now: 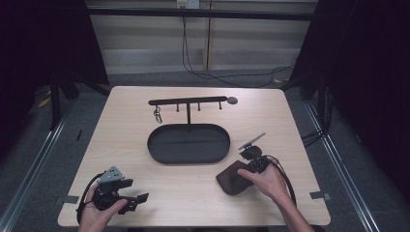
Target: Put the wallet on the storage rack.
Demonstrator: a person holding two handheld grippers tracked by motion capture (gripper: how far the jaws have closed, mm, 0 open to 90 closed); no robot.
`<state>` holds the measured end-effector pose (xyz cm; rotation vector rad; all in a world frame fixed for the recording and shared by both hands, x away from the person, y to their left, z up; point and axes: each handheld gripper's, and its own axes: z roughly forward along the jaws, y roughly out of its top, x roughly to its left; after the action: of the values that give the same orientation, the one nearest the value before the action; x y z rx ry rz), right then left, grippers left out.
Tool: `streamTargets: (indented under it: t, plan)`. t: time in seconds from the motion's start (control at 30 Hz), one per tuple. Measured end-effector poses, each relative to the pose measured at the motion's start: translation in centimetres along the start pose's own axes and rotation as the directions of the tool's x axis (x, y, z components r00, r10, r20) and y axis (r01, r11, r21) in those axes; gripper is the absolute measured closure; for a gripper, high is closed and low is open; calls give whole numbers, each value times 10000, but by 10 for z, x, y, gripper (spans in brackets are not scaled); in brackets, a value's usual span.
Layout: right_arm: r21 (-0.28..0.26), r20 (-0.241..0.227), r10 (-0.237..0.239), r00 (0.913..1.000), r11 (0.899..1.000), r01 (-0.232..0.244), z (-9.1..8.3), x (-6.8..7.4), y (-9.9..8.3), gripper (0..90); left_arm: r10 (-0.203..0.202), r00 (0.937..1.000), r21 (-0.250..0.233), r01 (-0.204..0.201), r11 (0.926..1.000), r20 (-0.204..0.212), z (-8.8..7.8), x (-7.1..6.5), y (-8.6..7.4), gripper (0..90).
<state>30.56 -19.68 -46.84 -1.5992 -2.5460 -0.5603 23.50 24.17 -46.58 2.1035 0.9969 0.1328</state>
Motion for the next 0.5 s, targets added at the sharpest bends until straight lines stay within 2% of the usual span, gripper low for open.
streamTargets:
  t: [0.17,0.3,0.4,0.5]
  plan:
    - [86,29,47,10000,10000,-48,2,0,0,148,-10,10000,25,10,10000,-44,1,1,0,177]
    - [222,-219,192,9996,9996,-187,3,-2,1,151,-50,10000,-2,50,10000,-58,1,1,0,177]
    - [197,-280,63,9996,9998,-57,2,-4,1,165,26,9999,63,-25,10000,-160,1,1,0,177]
    - [185,-301,106,9995,9998,-100,1,-4,1,179,-7,10000,55,8,10000,-92,0,1,0,177]
